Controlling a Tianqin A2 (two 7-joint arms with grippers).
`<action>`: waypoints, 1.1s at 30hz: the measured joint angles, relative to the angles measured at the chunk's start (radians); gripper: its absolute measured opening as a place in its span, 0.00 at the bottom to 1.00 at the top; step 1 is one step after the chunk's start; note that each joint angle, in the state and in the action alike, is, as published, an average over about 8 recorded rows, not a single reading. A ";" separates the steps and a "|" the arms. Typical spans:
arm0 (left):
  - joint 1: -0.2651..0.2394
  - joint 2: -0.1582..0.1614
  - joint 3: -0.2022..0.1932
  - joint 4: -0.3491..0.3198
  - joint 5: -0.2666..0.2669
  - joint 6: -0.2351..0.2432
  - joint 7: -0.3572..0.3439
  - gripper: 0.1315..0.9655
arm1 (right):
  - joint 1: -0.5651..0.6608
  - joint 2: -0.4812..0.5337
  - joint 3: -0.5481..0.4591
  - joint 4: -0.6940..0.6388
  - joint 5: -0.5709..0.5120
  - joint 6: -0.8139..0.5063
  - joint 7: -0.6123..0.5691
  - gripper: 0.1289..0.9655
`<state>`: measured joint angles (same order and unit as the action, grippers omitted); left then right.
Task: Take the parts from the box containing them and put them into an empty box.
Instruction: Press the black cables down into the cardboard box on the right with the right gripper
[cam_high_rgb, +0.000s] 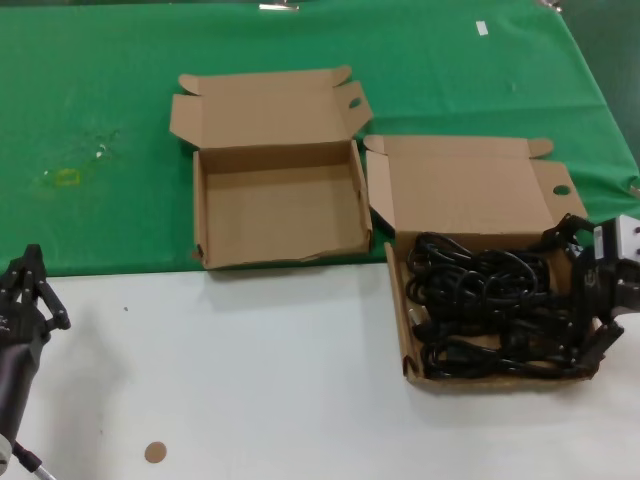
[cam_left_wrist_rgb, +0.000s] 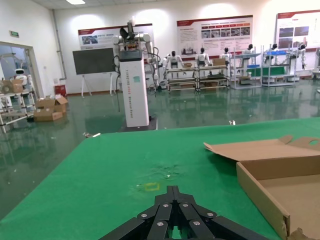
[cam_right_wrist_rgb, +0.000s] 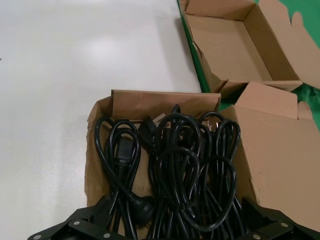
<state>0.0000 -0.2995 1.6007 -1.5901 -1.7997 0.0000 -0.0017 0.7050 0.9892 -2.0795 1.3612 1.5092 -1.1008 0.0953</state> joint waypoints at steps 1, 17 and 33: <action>0.000 0.000 0.000 0.000 0.000 0.000 0.000 0.01 | 0.003 -0.011 0.000 -0.009 -0.008 -0.001 -0.004 0.99; 0.000 0.000 0.000 0.000 0.000 0.000 0.000 0.01 | 0.016 -0.098 0.011 -0.089 -0.089 -0.006 -0.027 0.77; 0.000 0.000 0.000 0.000 0.000 0.000 0.000 0.01 | 0.018 -0.114 0.028 -0.075 -0.125 -0.021 -0.003 0.44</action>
<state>0.0000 -0.2995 1.6007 -1.5901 -1.7997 0.0000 -0.0017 0.7233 0.8757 -2.0511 1.2863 1.3842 -1.1216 0.0923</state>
